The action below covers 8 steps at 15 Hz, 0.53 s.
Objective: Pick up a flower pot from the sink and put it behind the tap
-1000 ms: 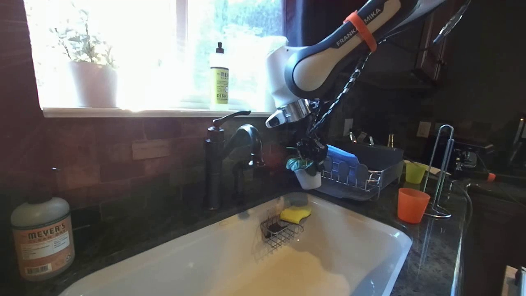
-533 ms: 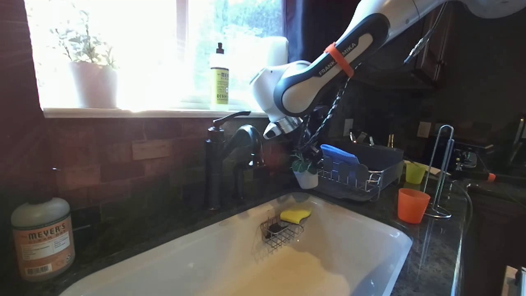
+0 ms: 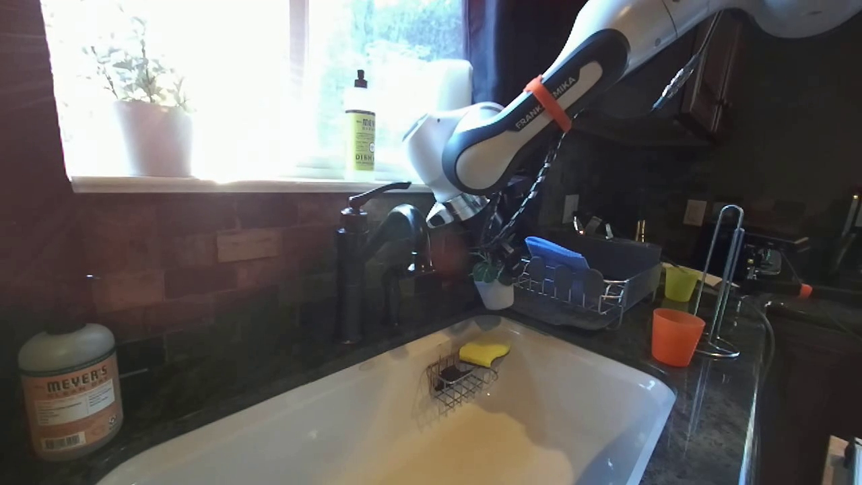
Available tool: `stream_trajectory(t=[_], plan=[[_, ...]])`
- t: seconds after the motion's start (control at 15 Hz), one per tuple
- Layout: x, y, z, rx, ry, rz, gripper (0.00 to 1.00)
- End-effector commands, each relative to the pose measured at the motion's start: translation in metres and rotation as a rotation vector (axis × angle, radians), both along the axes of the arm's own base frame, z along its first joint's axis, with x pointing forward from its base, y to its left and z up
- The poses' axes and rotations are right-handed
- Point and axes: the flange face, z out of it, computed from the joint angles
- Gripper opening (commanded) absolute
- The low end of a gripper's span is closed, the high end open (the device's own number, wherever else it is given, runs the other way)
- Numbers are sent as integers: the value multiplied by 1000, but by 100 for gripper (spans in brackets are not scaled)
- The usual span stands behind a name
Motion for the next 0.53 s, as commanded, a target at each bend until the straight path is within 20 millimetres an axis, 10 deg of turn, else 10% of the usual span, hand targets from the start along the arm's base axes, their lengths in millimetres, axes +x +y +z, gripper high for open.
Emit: stream_trajectory(t=[0.0,0.47], plan=[[11,14,-1,-63,-90,-34,0],[39,18,-19,-86,-246,-149,0]])
